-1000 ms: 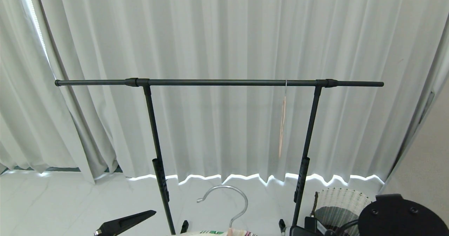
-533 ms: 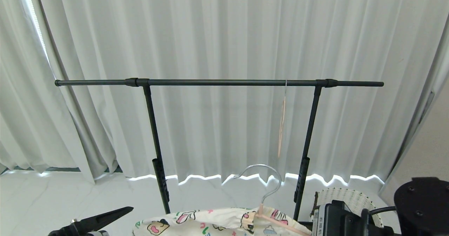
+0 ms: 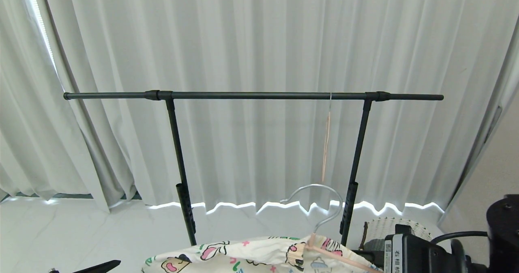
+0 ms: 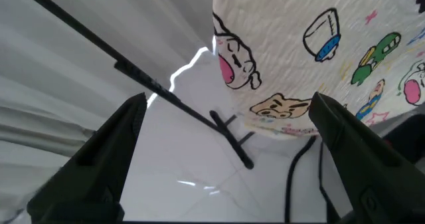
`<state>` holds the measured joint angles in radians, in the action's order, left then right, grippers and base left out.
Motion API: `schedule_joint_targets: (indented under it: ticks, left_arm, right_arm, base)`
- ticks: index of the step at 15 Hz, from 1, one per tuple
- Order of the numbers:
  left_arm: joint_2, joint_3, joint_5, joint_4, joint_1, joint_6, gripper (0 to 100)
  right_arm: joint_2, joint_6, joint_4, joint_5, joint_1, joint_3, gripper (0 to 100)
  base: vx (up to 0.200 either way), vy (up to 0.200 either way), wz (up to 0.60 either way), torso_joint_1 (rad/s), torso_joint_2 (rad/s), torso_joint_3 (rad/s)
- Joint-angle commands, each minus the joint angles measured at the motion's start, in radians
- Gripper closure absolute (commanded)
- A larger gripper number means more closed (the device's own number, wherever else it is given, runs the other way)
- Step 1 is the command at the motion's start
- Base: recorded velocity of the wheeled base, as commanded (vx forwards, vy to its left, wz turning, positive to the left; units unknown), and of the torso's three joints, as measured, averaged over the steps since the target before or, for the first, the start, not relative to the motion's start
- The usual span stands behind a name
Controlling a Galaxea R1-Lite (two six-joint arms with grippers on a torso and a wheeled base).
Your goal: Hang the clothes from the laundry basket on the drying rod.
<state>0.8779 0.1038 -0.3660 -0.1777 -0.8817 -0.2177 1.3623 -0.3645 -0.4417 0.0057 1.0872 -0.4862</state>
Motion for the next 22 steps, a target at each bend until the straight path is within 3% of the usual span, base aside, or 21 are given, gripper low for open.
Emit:
schedule_joint_targets:
  ticks: [1, 3, 8, 9, 14, 22]
  left_arm:
    - [-0.011, -0.018, 0.042, 0.0, 0.052, 0.001, 0]
    - [-0.011, -0.023, 0.062, -0.002, 0.053, 0.003, 0]
    - [-0.014, -0.018, 0.09, -0.003, 0.053, 0.13, 0]
    - [-0.014, -0.018, 0.09, -0.002, 0.053, 0.13, 100]
    - [-0.014, -0.018, 0.09, -0.002, 0.079, 0.13, 100]
    - [0.004, -0.047, 0.087, 0.003, 0.386, 0.118, 100]
  right_arm:
    - [-0.012, -0.005, -0.003, 0.002, 0.0, -0.005, 100]
    - [-0.029, -0.005, -0.003, 0.0, 0.0, -0.003, 100]
    - [-0.054, -0.021, -0.003, 0.0, 0.022, 0.0, 100]
    - [-0.055, -0.021, -0.003, 0.0, 0.026, -0.002, 100]
    - [-0.058, -0.021, -0.002, 0.0, 0.031, 0.003, 100]
    - [-0.098, -0.01, 0.001, -0.006, 0.023, 0.043, 100]
  base:
    - [0.0, 0.0, 0.0, 0.0, 0.0, 0.0]
    - [0.0, 0.0, 0.0, 0.0, 0.0, 0.0]
    - [0.0, 0.0, 0.0, 0.0, 0.0, 0.0]
    - [0.0, 0.0, 0.0, 0.0, 0.0, 0.0]
    - [0.0, 0.0, 0.0, 0.0, 0.0, 0.0]
    - [0.0, 0.0, 0.0, 0.0, 0.0, 0.0]
